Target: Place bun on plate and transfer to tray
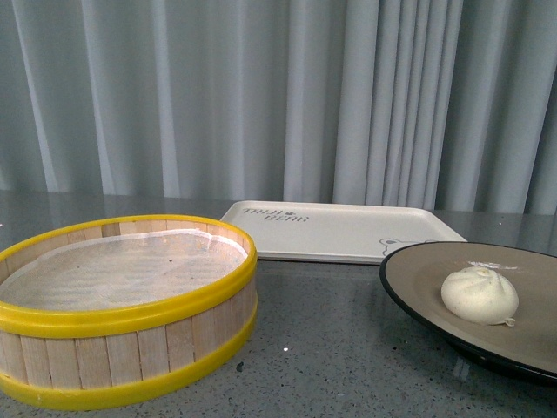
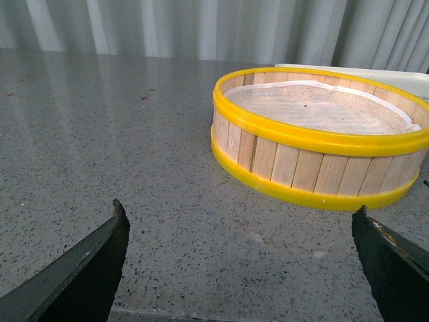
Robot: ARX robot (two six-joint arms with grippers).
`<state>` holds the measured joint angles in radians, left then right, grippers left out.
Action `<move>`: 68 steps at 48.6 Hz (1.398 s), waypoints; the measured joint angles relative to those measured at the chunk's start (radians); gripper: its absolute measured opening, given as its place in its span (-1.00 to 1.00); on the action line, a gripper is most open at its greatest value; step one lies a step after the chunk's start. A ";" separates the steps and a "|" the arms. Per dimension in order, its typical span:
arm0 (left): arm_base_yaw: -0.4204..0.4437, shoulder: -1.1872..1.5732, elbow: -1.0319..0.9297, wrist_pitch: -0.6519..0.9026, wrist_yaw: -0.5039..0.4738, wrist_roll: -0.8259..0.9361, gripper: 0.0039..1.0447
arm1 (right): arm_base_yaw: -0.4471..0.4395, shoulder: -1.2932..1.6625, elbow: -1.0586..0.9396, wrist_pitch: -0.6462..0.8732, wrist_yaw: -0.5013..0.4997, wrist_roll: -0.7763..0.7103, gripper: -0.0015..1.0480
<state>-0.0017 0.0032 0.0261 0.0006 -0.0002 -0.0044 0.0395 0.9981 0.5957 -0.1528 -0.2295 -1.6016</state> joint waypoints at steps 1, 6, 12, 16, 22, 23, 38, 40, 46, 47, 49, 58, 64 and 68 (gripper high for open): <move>0.000 0.000 0.000 0.000 0.000 0.000 0.88 | 0.000 0.005 0.000 0.004 -0.001 0.000 0.84; 0.000 0.000 0.000 0.000 0.000 0.000 0.88 | -0.001 0.043 0.005 0.032 -0.002 0.001 0.84; 0.000 0.000 0.000 0.000 0.000 0.000 0.88 | -0.002 0.077 0.018 0.044 -0.009 0.011 0.84; 0.000 0.000 0.000 0.000 0.000 0.000 0.88 | -0.003 0.095 0.023 0.060 -0.014 0.015 0.82; 0.000 0.000 0.000 0.000 0.000 0.000 0.88 | -0.010 0.135 0.029 0.090 -0.028 0.023 0.37; 0.000 0.000 0.000 0.000 0.000 0.000 0.88 | -0.010 0.139 0.029 0.090 -0.029 0.027 0.30; 0.000 0.000 0.000 0.000 0.000 0.000 0.88 | 0.001 0.115 -0.005 0.065 -0.051 0.017 -0.65; 0.000 0.000 0.000 0.000 0.000 0.000 0.88 | 0.001 0.108 -0.007 0.073 -0.052 0.011 -0.75; 0.000 0.000 0.000 0.000 0.000 0.000 0.88 | 0.001 0.073 -0.005 0.096 -0.052 -0.012 -0.95; 0.000 0.000 0.000 0.000 0.000 0.000 0.88 | 0.001 0.069 -0.005 0.098 -0.049 -0.015 -0.95; 0.000 0.000 0.000 0.000 0.000 0.000 0.88 | 0.001 0.064 -0.005 0.098 -0.045 -0.019 -0.95; 0.000 0.000 0.000 0.000 0.000 0.000 0.88 | -0.006 0.040 -0.003 0.099 -0.035 -0.072 -0.95; 0.000 0.000 0.000 0.000 0.000 0.000 0.88 | -0.020 0.032 0.029 0.129 -0.035 -0.119 -0.95; 0.000 0.000 0.000 0.000 0.000 0.000 0.88 | -0.032 0.039 0.068 0.173 -0.042 -0.146 -0.95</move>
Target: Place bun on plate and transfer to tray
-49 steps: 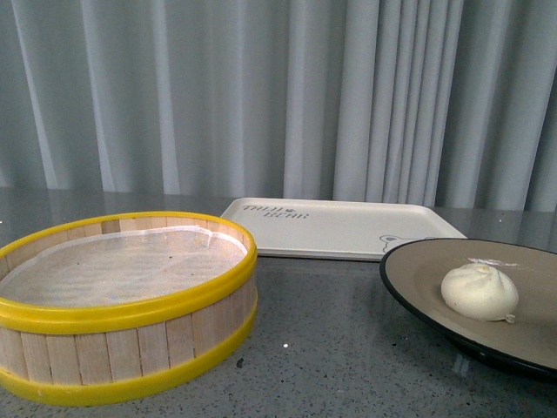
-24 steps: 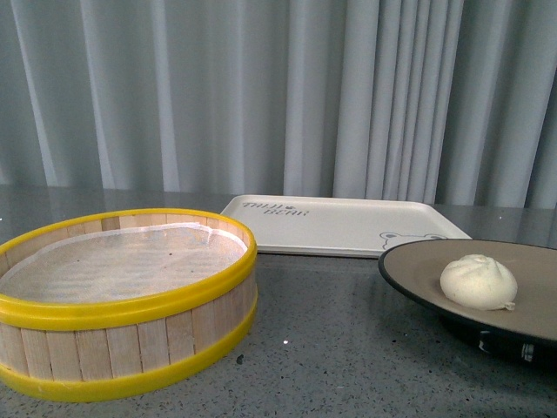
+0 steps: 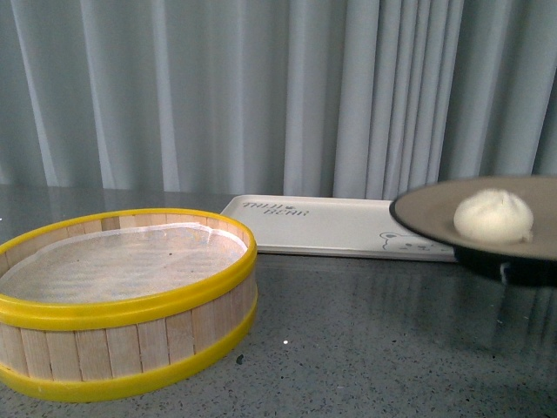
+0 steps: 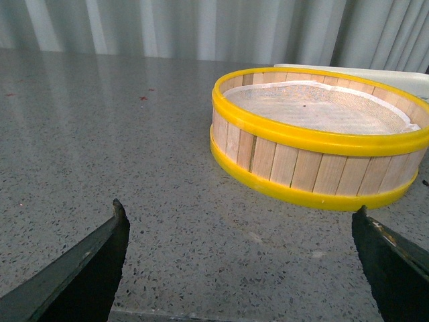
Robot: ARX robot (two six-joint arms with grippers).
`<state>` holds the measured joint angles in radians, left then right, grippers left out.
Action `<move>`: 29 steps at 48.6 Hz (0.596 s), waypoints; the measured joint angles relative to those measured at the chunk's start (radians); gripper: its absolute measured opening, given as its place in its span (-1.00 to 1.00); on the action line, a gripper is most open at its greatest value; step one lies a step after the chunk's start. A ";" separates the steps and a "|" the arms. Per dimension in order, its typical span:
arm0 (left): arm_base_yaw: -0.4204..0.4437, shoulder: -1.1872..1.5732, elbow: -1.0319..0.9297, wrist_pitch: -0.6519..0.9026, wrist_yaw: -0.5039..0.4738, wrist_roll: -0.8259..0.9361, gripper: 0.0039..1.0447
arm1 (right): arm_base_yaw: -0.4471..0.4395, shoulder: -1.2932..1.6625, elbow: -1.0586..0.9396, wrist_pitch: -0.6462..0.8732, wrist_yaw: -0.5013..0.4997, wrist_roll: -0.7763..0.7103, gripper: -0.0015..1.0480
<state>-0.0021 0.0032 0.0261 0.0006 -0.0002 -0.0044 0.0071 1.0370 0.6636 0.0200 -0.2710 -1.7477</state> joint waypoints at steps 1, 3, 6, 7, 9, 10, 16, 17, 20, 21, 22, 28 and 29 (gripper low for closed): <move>0.000 0.000 0.000 0.000 0.000 0.000 0.88 | -0.001 0.002 0.006 0.007 -0.001 -0.001 -0.95; 0.000 0.000 0.000 0.000 0.000 0.000 0.88 | -0.006 0.014 0.031 0.034 -0.004 -0.008 -0.95; 0.000 0.000 0.000 0.000 0.000 0.000 0.88 | -0.009 0.038 0.060 0.076 -0.015 -0.011 -0.95; 0.000 0.000 0.000 0.000 0.000 0.000 0.88 | -0.011 0.049 0.071 0.091 -0.023 -0.011 -0.95; 0.000 0.000 0.000 0.000 0.000 0.000 0.88 | -0.014 0.085 0.098 0.125 -0.039 -0.011 -0.95; 0.000 0.000 0.000 0.000 0.000 0.000 0.88 | -0.015 0.111 0.109 0.154 -0.045 -0.005 -0.95; 0.000 0.000 0.000 0.000 0.000 0.000 0.88 | -0.018 0.281 0.172 0.309 -0.072 0.068 -0.95; 0.000 0.000 0.000 0.000 0.000 0.000 0.88 | -0.018 0.318 0.187 0.336 -0.075 0.082 -0.95; 0.000 0.000 0.000 0.000 0.000 0.000 0.88 | -0.018 0.388 0.222 0.377 -0.081 0.113 -0.95; 0.000 0.000 0.000 0.000 0.000 0.000 0.88 | -0.018 0.410 0.234 0.389 -0.084 0.118 -0.95; 0.000 0.000 0.000 0.000 0.000 0.000 0.88 | -0.018 0.441 0.254 0.396 -0.086 0.126 -0.95; 0.000 0.000 0.000 0.000 0.000 0.000 0.88 | -0.018 0.585 0.371 0.395 -0.085 0.148 -0.95; 0.000 0.000 0.000 0.000 0.000 0.000 0.88 | -0.018 0.603 0.387 0.393 -0.084 0.150 -0.95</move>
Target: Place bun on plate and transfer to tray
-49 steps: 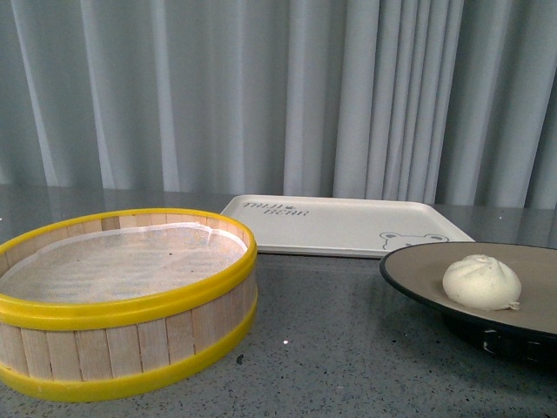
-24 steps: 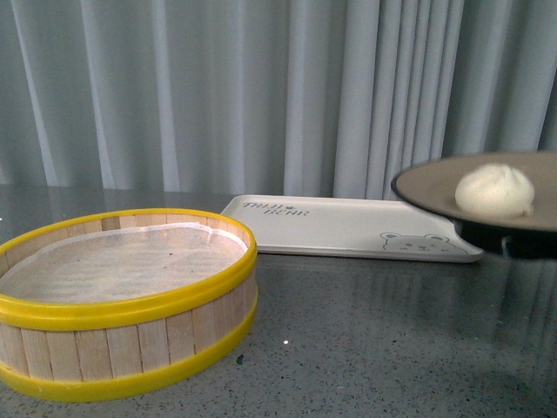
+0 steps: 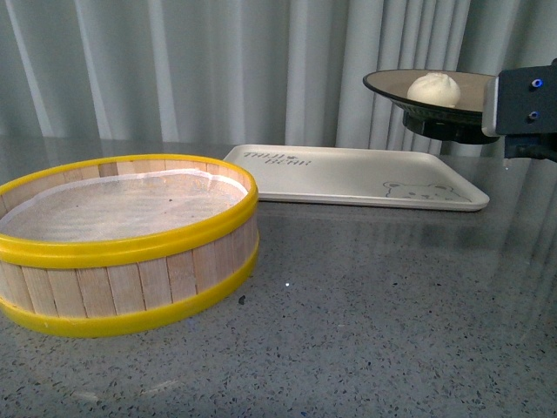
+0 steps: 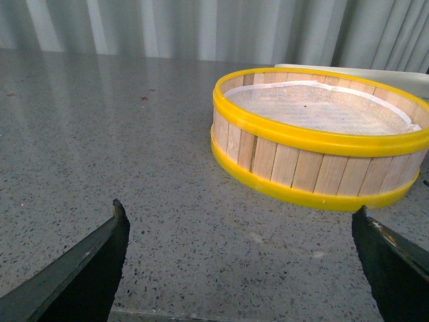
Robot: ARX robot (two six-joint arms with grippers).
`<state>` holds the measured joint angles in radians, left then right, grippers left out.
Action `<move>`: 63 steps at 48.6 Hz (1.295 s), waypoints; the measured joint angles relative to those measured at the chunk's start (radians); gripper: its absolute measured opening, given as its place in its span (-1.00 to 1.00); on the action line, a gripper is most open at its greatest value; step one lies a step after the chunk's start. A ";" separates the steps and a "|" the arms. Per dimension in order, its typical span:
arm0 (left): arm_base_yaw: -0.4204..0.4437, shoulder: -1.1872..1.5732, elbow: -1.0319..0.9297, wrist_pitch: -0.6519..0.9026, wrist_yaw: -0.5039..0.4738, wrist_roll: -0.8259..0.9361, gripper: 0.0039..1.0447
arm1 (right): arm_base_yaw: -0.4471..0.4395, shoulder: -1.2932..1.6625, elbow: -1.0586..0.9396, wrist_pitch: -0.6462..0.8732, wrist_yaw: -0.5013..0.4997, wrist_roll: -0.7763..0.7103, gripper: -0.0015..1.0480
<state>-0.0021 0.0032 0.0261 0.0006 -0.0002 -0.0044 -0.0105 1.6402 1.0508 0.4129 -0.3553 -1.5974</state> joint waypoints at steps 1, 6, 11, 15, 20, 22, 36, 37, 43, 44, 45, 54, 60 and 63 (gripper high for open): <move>0.000 0.000 0.000 0.000 0.000 0.000 0.88 | 0.000 0.026 0.024 -0.003 0.001 0.005 -0.95; 0.000 0.000 0.000 0.000 0.000 0.000 0.88 | 0.001 0.110 0.106 -0.028 0.002 0.008 -0.95; 0.000 0.000 0.000 0.000 0.000 0.000 0.88 | 0.005 0.182 0.188 -0.070 0.002 -0.001 -0.95; 0.000 0.000 0.000 0.000 0.000 0.000 0.88 | 0.010 0.232 0.247 -0.093 0.002 0.000 -0.95; 0.000 0.000 0.000 0.000 0.000 0.000 0.88 | 0.017 0.261 0.281 -0.119 0.001 0.000 -0.95; 0.000 0.000 0.000 0.000 0.000 0.000 0.88 | 0.020 0.269 0.288 -0.129 -0.001 0.000 -0.95; 0.000 0.000 0.000 0.000 0.000 0.000 0.88 | 0.034 0.324 0.323 -0.164 -0.006 0.001 -0.95; 0.000 0.000 0.000 0.000 0.000 0.000 0.88 | 0.034 0.326 0.327 -0.168 -0.006 0.001 -0.95; 0.000 0.000 0.000 0.000 0.000 0.000 0.88 | 0.034 0.330 0.336 -0.179 0.001 0.001 -0.95; 0.000 0.000 0.000 0.000 0.000 0.000 0.88 | 0.034 0.330 0.337 -0.180 0.002 0.001 -0.95; 0.000 0.000 0.000 0.000 0.000 0.000 0.88 | 0.035 0.331 0.340 -0.179 0.002 0.003 -0.95; 0.000 0.000 0.000 0.000 0.000 0.000 0.88 | 0.039 0.333 0.345 -0.171 0.004 0.015 -0.95; 0.000 0.000 0.000 0.000 0.000 0.000 0.88 | 0.043 0.345 0.345 -0.164 0.001 0.026 -0.95; 0.000 0.000 0.000 0.000 0.000 0.000 0.88 | 0.044 0.352 0.345 -0.164 -0.001 0.026 -0.95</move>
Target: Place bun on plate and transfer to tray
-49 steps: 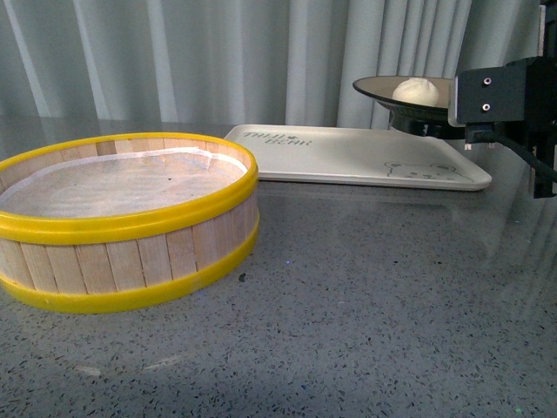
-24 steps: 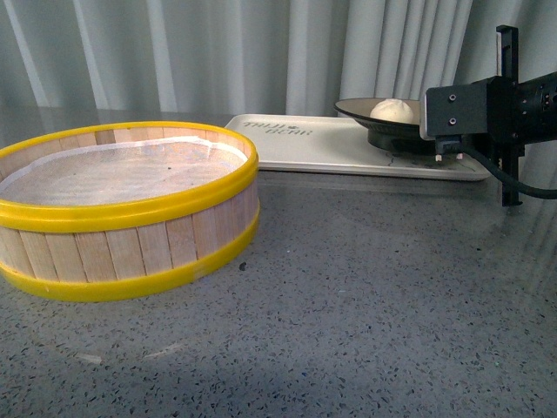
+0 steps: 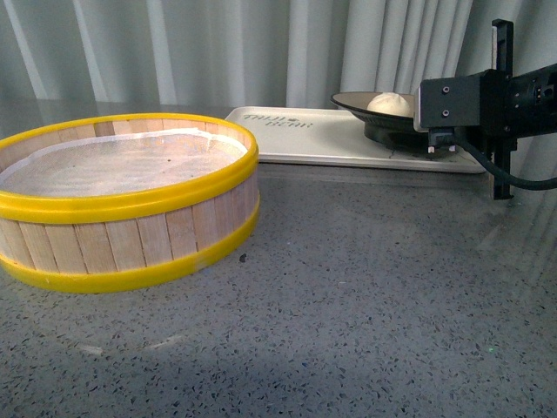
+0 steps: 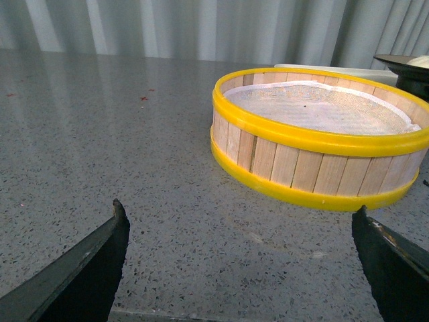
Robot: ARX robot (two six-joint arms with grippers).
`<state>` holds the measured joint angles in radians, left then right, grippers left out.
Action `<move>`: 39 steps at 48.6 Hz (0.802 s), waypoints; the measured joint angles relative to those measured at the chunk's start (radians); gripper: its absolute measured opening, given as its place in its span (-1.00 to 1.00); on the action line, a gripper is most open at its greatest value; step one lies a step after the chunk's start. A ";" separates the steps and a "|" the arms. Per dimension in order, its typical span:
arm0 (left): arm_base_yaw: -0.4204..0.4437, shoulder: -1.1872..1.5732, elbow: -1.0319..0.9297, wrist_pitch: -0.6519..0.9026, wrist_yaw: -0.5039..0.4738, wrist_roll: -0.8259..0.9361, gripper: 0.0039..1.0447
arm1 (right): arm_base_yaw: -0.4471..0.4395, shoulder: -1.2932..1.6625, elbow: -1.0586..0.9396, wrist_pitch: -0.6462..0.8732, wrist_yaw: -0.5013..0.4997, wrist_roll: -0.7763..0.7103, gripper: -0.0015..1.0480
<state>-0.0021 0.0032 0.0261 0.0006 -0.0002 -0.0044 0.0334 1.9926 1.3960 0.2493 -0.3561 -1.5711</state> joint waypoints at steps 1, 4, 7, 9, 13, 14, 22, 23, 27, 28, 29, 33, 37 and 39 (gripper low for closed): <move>0.000 0.000 0.000 0.000 0.000 0.000 0.88 | 0.000 0.003 0.000 0.000 -0.001 0.000 -0.95; 0.000 0.000 0.000 0.000 0.000 0.000 0.88 | 0.000 0.010 0.000 0.000 -0.003 0.000 -0.95; 0.000 0.000 0.000 0.000 0.000 0.000 0.88 | 0.000 0.013 0.000 0.000 -0.005 -0.001 -0.95; 0.000 0.000 0.000 0.000 0.000 0.000 0.88 | 0.000 0.013 0.000 0.000 -0.005 -0.001 -0.95; 0.000 0.000 0.000 0.000 0.000 0.000 0.88 | 0.000 0.013 0.000 0.000 -0.005 0.001 -0.95; 0.000 0.000 0.000 0.000 0.000 0.000 0.88 | 0.000 0.013 0.000 0.000 -0.005 0.001 -0.95; 0.000 0.000 0.000 0.000 0.000 0.000 0.88 | -0.001 0.012 0.000 -0.029 0.015 0.007 -0.66; 0.000 0.000 0.000 0.000 0.000 0.000 0.88 | 0.000 0.010 0.000 -0.037 0.017 0.007 -0.56; 0.000 0.000 0.000 0.000 0.000 0.000 0.88 | 0.000 0.006 -0.002 -0.031 0.014 0.019 -0.29; 0.000 0.000 0.000 0.000 0.000 0.000 0.88 | 0.002 0.001 -0.007 -0.027 0.013 0.026 -0.19; 0.000 0.000 0.000 0.000 0.000 0.000 0.88 | 0.003 -0.004 -0.013 -0.016 0.014 0.033 -0.12; 0.000 0.000 0.000 0.000 0.000 0.000 0.88 | 0.008 -0.032 -0.042 0.006 0.018 0.074 0.15; 0.000 0.000 0.000 0.000 0.000 0.000 0.88 | 0.017 -0.084 -0.093 0.055 0.013 0.146 0.45; 0.000 0.000 0.000 0.000 0.000 0.000 0.88 | 0.024 -0.124 -0.132 0.091 0.009 0.196 0.62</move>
<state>-0.0017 0.0032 0.0261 0.0006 -0.0002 -0.0044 0.0574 1.8687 1.2636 0.3401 -0.3473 -1.3746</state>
